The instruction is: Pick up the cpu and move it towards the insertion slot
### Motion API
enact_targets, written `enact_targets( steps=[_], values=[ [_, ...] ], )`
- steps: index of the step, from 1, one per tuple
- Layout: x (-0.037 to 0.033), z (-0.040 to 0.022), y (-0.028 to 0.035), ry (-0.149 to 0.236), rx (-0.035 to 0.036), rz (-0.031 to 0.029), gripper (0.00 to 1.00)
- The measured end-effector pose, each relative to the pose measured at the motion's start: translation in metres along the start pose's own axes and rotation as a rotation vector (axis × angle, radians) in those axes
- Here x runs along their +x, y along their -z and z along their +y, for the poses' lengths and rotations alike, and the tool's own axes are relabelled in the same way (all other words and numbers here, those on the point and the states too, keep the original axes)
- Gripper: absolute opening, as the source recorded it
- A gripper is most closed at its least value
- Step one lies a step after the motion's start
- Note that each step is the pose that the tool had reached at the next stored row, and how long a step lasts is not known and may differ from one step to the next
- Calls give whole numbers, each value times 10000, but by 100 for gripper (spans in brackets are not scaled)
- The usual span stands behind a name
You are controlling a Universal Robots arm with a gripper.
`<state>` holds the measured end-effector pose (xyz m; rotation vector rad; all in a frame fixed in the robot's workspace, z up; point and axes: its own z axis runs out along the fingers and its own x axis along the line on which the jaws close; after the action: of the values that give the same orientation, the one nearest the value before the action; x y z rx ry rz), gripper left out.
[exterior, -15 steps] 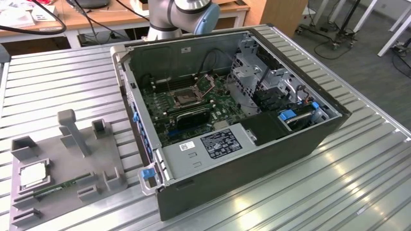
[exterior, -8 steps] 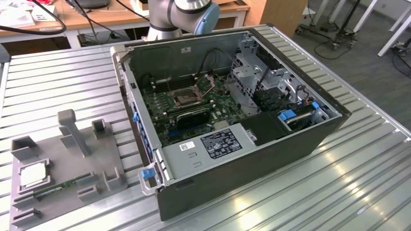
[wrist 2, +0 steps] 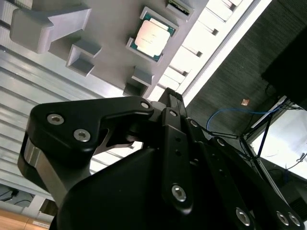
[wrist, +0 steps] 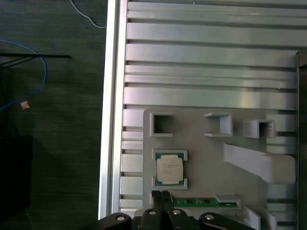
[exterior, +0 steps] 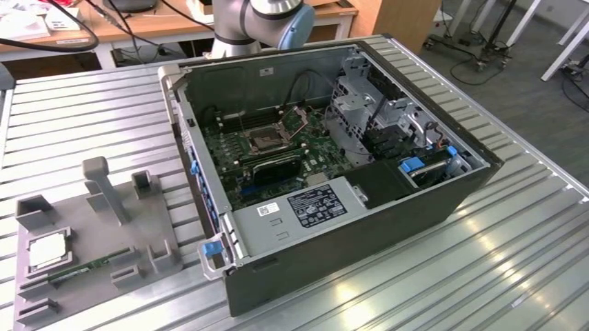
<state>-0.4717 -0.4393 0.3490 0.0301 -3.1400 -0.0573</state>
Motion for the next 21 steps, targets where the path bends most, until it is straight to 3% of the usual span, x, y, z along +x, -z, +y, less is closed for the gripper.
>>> enact_targets(
  steps=[8,15,21],
  values=[
    [-79,-4,-74,-1,12,-2,11],
    [-86,-7,-147,-1,13,0,11],
    [-86,-8,-169,0,12,-2,11]
  ],
)
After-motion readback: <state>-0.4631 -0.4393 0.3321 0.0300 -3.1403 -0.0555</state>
